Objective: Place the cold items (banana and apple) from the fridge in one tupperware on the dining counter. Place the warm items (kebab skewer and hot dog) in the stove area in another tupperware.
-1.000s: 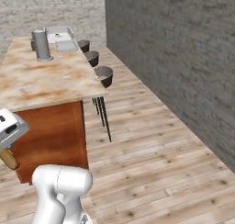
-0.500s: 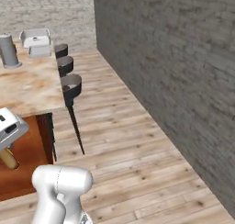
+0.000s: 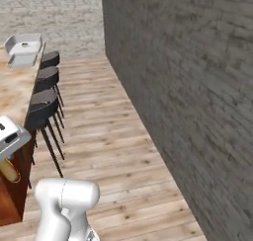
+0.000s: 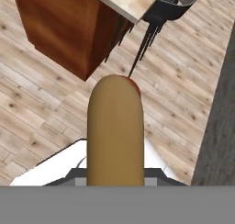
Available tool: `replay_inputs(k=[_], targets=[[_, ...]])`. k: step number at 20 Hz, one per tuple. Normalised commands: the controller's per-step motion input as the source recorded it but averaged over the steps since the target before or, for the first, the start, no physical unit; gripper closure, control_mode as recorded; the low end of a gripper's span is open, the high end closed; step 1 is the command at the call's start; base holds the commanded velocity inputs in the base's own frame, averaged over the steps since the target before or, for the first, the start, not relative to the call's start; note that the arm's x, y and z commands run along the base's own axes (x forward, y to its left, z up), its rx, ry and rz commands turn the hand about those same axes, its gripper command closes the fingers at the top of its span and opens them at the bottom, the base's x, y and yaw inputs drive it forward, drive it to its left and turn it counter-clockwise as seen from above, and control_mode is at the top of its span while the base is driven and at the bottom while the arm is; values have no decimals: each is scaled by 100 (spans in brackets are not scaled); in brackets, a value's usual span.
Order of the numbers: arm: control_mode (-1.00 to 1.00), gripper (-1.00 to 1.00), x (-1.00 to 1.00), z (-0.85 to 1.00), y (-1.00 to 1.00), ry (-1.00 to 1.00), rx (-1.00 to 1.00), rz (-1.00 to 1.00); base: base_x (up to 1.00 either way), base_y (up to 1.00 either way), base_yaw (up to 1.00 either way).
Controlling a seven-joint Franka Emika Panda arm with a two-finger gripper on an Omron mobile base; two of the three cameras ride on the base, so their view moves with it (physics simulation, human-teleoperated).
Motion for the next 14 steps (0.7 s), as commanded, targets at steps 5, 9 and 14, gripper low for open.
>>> replay_inputs(k=[5,9,14], targets=[[100,100,0,0,0,0,0,0,100,-59,29],[100,100,0,0,0,0,0,0,100,-51,32],[100,100,0,0,0,0,0,0,100,-36,39]])
